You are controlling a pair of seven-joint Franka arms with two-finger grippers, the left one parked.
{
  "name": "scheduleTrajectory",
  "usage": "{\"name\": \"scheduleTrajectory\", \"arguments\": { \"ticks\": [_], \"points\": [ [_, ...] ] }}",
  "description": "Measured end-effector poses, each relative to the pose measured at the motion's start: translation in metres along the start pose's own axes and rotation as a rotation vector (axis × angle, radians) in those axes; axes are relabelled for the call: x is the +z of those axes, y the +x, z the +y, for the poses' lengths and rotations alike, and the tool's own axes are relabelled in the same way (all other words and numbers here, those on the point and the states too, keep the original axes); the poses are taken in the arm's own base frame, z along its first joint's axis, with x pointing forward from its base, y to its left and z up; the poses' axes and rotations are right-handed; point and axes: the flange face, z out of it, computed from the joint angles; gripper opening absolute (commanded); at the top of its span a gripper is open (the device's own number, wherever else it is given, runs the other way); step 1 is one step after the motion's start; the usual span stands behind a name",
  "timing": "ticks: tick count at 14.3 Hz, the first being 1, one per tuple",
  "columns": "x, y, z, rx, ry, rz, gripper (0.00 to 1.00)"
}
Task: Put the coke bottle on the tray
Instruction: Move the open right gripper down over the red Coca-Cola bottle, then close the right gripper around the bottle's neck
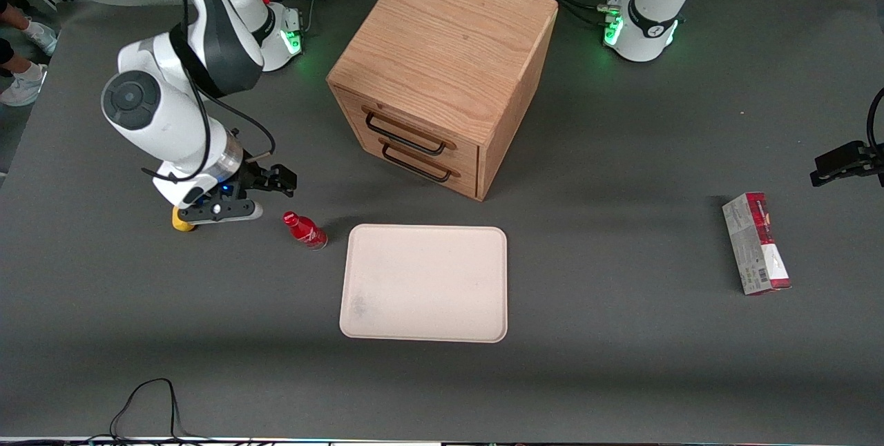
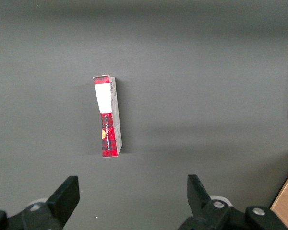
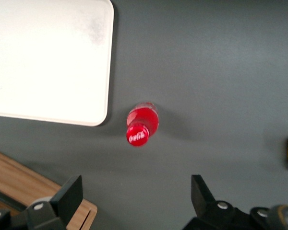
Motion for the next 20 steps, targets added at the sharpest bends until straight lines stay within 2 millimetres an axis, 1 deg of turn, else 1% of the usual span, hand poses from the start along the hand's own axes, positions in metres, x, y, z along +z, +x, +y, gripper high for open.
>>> {"name": "scheduleTrajectory", "arguments": {
  "ticks": [3, 5, 8, 11, 13, 18, 19, 20],
  "points": [
    [0.041, 0.002, 0.001, 0.003, 0.001, 0.021, 1.00],
    [0.064, 0.001, 0.002, 0.004, -0.002, 0.019, 1.00],
    [0.081, 0.001, 0.003, 0.005, -0.006, 0.008, 1.00],
    [0.092, 0.002, 0.003, 0.004, -0.010, -0.001, 1.00],
    [0.096, 0.003, 0.003, 0.002, -0.015, -0.002, 1.00],
    [0.086, 0.014, -0.001, -0.001, -0.008, 0.031, 1.00],
    [0.086, 0.015, -0.001, -0.001, -0.007, 0.033, 0.99],
    [0.087, 0.016, -0.001, -0.001, -0.008, 0.032, 0.96]
  ]
}}
